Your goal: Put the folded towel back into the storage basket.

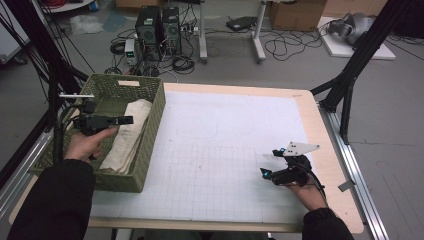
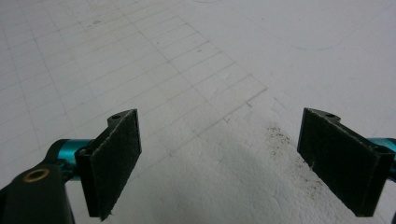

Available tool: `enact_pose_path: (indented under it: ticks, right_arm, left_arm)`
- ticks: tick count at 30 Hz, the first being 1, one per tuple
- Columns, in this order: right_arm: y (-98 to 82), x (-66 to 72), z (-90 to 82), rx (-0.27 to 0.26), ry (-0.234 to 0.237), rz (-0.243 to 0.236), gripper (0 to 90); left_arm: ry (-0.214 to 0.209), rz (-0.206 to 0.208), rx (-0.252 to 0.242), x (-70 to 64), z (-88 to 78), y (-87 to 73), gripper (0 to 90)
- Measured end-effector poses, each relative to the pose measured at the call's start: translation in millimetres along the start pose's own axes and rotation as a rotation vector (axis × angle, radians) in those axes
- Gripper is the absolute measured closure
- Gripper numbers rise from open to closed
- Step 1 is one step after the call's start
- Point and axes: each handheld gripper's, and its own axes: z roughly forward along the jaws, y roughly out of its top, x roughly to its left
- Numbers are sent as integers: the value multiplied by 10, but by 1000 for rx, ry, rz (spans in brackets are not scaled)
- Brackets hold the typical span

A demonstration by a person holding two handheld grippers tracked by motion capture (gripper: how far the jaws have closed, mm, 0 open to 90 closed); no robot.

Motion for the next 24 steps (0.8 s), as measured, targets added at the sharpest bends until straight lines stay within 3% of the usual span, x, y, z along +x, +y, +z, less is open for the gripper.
enact_pose_path:
  ticks: [10,24]
  right_arm:
    - [4,17,-18,-2,-4,-7,127]
    - [3,1,-20,-9,-4,-4,127]
  left_arm:
    - [-41,29,-20,-121,20,-31,392]
    - [-121,90,-20,-447,251,-62,407]
